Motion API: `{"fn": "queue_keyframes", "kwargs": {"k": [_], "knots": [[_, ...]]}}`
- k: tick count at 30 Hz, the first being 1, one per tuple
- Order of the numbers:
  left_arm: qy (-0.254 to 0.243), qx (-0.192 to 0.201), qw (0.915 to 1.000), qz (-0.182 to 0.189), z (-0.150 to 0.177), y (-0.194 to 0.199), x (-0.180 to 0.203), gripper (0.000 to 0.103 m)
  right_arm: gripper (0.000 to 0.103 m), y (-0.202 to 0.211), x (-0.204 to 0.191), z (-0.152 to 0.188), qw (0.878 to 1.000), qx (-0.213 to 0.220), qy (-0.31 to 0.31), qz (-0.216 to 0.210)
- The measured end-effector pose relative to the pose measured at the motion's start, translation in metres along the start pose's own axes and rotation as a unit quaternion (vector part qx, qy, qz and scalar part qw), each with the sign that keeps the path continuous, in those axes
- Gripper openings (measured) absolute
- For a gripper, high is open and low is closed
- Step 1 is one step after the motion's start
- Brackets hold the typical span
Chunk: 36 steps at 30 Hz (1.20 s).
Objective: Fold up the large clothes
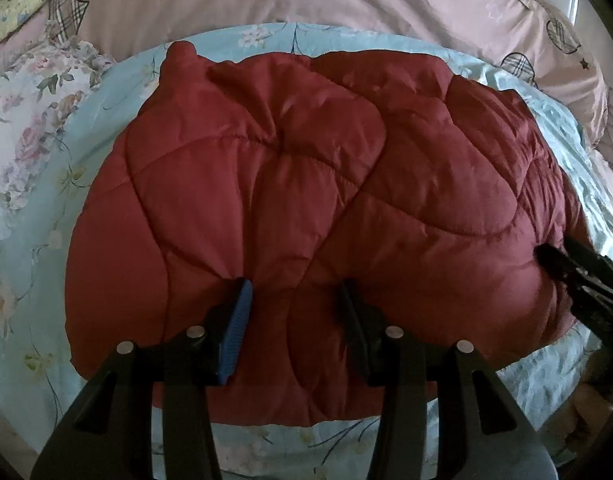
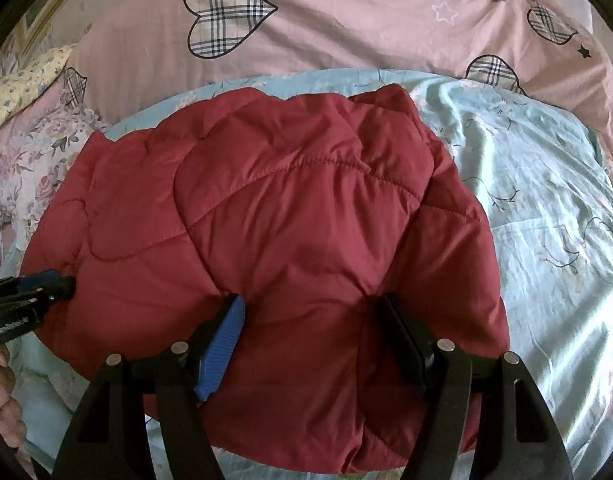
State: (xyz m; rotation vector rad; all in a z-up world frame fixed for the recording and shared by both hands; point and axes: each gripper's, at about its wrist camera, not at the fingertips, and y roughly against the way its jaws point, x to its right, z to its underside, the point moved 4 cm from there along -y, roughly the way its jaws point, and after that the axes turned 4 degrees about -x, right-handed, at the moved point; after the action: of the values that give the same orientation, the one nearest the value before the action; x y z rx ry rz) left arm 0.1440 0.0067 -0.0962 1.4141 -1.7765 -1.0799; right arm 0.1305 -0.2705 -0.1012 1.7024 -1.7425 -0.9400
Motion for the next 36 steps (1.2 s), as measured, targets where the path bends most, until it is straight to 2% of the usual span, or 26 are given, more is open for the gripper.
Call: {"fn": "queue_keyframes", "kwargs": {"k": [6, 11, 16, 19, 21, 24, 25, 29, 36], "knots": [[-0.009, 0.003, 0.9999, -0.011, 0.000, -0.002, 0.002, 0.044, 0.072, 0.024, -0.007, -0.011, 1.000, 0.018, 0.000, -0.014], [-0.012, 0.007, 0.9998, -0.011, 0.001, -0.002, 0.002, 0.044, 0.072, 0.023, -0.017, -0.017, 1.000, 0.016, 0.011, -0.023], [-0.004, 0.006, 1.0000, 0.002, -0.004, 0.008, -0.002, 0.044, 0.072, 0.025, -0.027, -0.024, 0.999, 0.016, 0.022, -0.027], [0.018, 0.019, 0.9996, 0.013, -0.015, 0.019, -0.014, 0.045, 0.072, 0.028, -0.029, -0.037, 0.999, 0.021, 0.031, -0.026], [0.030, 0.030, 0.9991, -0.003, -0.027, 0.023, -0.025, 0.051, 0.073, 0.022, -0.030, -0.043, 0.999, 0.014, 0.038, -0.024], [0.020, 0.023, 0.9993, -0.021, -0.039, 0.015, -0.030, 0.055, 0.073, 0.003, -0.028, -0.049, 0.999, -0.007, 0.040, -0.017], [0.016, 0.019, 0.9994, -0.025, -0.042, 0.010, -0.030, 0.059, 0.073, -0.007, -0.025, -0.051, 0.999, -0.019, 0.040, -0.009], [-0.004, 0.007, 0.9989, -0.047, -0.052, -0.012, -0.027, 0.069, 0.080, -0.028, -0.010, -0.058, 0.999, -0.030, 0.032, 0.006], [-0.016, 0.011, 0.9979, -0.062, -0.058, -0.027, -0.022, 0.073, 0.083, -0.050, 0.010, -0.069, 0.999, -0.033, 0.010, 0.004]]}}
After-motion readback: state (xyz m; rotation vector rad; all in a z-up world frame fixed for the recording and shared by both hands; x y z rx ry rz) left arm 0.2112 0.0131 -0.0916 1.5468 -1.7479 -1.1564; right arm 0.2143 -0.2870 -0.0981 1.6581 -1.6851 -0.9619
